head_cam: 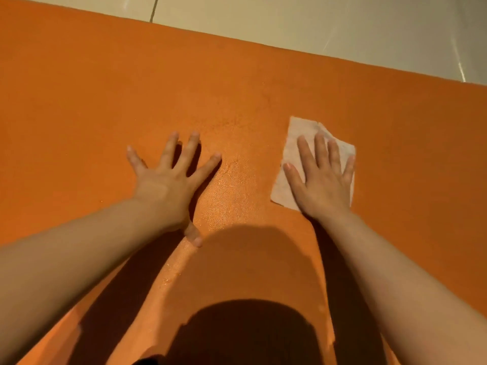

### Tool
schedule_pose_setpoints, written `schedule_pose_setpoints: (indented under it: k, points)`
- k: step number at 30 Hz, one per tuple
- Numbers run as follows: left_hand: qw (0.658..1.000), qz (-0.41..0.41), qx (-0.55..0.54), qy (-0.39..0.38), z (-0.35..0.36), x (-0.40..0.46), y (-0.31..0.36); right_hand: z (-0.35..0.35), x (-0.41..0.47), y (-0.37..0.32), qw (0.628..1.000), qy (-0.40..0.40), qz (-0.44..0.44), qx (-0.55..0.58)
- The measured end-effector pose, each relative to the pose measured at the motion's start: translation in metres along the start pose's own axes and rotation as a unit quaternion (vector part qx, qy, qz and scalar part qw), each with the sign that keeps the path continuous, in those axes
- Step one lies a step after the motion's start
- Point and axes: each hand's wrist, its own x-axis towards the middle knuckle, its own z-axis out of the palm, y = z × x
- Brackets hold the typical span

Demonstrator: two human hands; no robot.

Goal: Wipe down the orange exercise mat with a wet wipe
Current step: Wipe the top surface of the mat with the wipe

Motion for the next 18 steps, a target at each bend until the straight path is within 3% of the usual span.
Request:
schedule_pose_setpoints:
  k: [5,10,13,18]
  points:
    - [0.992,0.007,-0.018,-0.126,-0.015,0.017,0.0,-0.027,0.041,0.066,0.987,0.007,0.161,0.023]
    - [0.982,-0.005,-0.004,-0.186,-0.017,0.021,0.0,-0.026,0.087,0.037,0.972,0.029,0.226,0.051]
    - [0.981,0.005,-0.002,-0.195,-0.018,0.022,-0.001,-0.015,0.101,-0.024,0.986,0.039,0.156,0.035]
    - [0.978,0.015,-0.01,-0.209,-0.021,0.021,-0.004,-0.011,0.109,-0.107,0.992,0.003,-0.123,-0.017]
